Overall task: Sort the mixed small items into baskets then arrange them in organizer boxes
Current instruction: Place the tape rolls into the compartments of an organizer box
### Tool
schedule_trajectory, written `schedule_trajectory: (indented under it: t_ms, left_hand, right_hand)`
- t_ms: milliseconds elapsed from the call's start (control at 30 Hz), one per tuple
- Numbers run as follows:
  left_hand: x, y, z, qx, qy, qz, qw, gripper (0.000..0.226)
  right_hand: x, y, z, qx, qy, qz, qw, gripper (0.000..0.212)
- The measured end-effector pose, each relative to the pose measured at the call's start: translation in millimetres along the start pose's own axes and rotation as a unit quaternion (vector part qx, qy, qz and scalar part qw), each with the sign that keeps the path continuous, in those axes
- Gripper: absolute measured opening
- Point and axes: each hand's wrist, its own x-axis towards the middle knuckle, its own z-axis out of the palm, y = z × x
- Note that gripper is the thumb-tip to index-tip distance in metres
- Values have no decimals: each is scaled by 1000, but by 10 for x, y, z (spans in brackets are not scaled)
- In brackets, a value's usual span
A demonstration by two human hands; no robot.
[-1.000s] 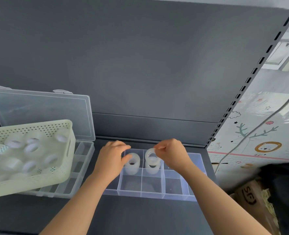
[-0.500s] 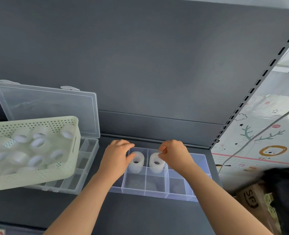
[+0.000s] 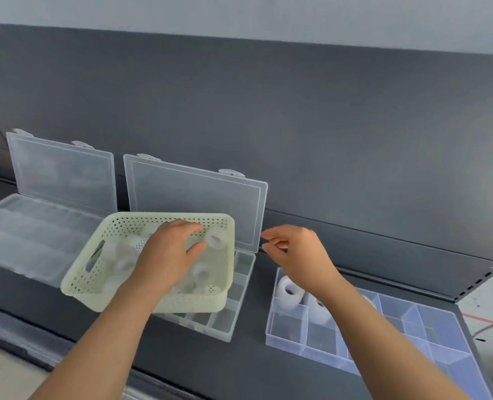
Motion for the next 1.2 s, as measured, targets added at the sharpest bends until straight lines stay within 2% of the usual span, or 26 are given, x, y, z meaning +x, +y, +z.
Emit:
schedule_trajectory:
  t_ms: [100, 233, 367, 533, 633, 800, 900, 1067, 1200]
  left_hand:
    - [169, -421, -141, 26, -80, -59, 995, 40]
    - [345, -676, -134, 57, -180, -69, 980, 35]
    - [441, -740, -54, 91, -186, -21, 978, 47]
    - [392, -923, -143, -72, -169, -37, 982, 33]
    - [284, -1012, -269, -177, -146, -50, 972, 43]
    - [96, -985, -396, -357, -107, -80, 924, 43]
    - [37, -866, -384, -431, -101, -80, 893, 45]
    - [-4, -446, -289, -483, -104, -47, 868, 46]
    - [-8, 48, -70, -507, -142, -5, 850, 41]
  right_hand:
    - [222, -217, 252, 7, -21, -13, 1000, 22]
    - [478, -403, 500, -17, -38, -9, 999, 24]
    - [697, -502, 685, -80, -58, 9, 995, 27]
    - [868, -529, 855, -213, -95, 26, 972, 33]
    - [893, -483, 982, -251, -103, 22, 962, 34]
    - [863, -507, 1057, -219, -72, 11, 973, 30]
    - [715, -585, 914, -115, -14, 10, 993, 25]
    - [293, -548, 436, 83, 87, 97, 988, 23]
    - [-148, -262, -2, 118, 126, 158, 972, 24]
